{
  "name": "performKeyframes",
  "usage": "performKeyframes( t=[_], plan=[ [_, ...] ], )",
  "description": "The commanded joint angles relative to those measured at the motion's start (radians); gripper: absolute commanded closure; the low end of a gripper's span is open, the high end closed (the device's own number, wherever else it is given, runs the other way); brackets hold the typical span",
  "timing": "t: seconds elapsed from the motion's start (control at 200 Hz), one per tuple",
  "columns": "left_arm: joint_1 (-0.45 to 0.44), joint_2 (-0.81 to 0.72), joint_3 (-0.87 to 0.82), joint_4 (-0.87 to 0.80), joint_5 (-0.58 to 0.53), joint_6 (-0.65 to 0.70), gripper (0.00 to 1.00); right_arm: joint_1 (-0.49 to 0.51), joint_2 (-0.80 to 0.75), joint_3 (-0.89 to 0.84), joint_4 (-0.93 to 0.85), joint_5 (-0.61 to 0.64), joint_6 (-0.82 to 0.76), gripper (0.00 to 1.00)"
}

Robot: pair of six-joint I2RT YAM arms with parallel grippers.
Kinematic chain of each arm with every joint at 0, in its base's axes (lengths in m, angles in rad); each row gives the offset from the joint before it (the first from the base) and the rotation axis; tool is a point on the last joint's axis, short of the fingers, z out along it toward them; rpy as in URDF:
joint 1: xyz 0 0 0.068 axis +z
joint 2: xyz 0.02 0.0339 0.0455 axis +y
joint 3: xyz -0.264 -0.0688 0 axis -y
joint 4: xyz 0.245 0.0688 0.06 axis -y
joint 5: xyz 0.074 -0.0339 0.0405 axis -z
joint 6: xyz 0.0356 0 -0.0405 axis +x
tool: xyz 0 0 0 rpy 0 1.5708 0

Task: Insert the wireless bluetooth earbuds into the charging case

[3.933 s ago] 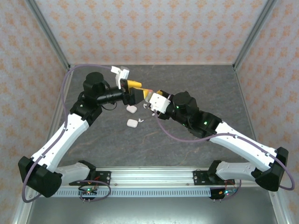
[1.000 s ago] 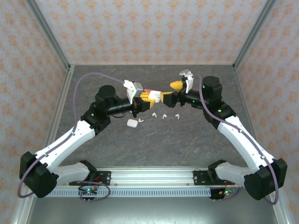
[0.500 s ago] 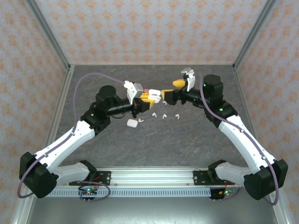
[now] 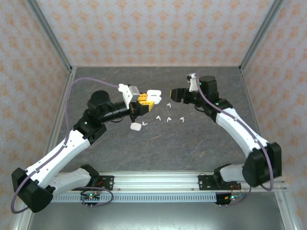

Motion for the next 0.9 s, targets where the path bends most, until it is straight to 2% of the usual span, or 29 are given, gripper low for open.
performKeyframes(
  t=[0.0,0.245,0.495,0.891],
  plan=[
    [-0.011,-0.015,0.029,0.005,0.005,0.021,1.0,0.021,0.087,0.044,-0.046,0.004,0.015,0.39],
    [-0.011,-0.015,0.038,-0.001,0.004,0.015,1.0,0.117,0.33,0.188,-0.194,0.116,-0.05,0.47],
    [-0.012,-0.017,0.041,-0.019,-0.002,0.021,1.0,0.138,0.44,0.248,-0.265,0.252,-0.068,0.49],
    [-0.011,-0.019,0.039,-0.029,-0.01,0.021,1.0,0.146,0.521,0.223,-0.277,0.245,-0.095,0.59]
  ],
)
